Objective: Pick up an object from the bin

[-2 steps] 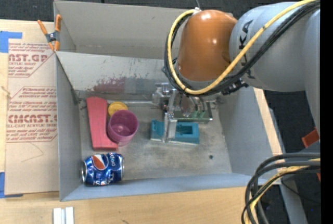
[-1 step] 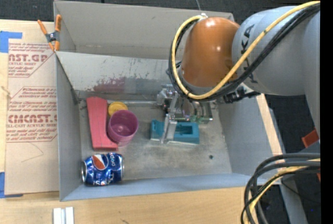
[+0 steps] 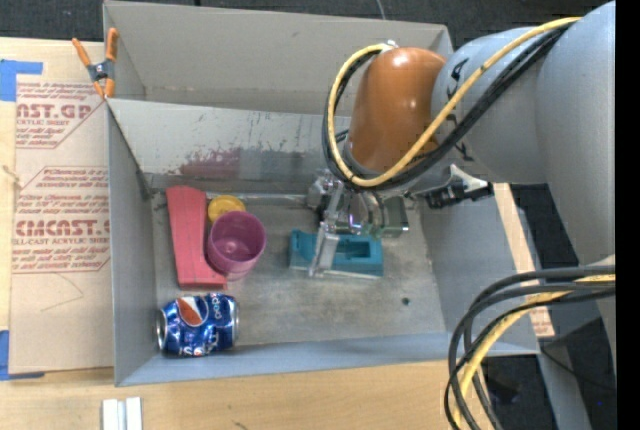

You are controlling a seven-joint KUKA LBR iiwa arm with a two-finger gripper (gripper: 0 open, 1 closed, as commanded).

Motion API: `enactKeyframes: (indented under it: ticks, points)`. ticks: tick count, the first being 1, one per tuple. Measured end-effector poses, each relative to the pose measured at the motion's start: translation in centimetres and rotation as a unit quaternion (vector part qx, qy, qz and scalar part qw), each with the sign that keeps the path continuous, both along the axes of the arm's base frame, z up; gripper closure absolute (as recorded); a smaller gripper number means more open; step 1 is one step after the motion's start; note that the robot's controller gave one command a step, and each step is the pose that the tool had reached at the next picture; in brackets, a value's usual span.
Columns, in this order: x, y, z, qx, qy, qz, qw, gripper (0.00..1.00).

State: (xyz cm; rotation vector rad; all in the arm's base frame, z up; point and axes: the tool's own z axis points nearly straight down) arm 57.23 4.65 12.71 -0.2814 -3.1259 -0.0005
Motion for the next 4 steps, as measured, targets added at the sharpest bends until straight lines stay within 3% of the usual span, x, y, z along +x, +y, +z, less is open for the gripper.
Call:
enactKeyframes:
  ticks: [1,2,3,4]
  points:
    - [0.0,-2.0,-5.7,0.004,-0.0084,-0.018,0.9998,1.00]
    - [0.0,-2.0,-5.7,0.004,-0.0084,-0.019,0.9998,1.00]
    - [1.1,-1.4,0.0,0.004,-0.0065,0.004,1.0000,1.00]
    - [1.1,-1.4,0.0,0.004,-0.0065,0.004,1.0000,1.00]
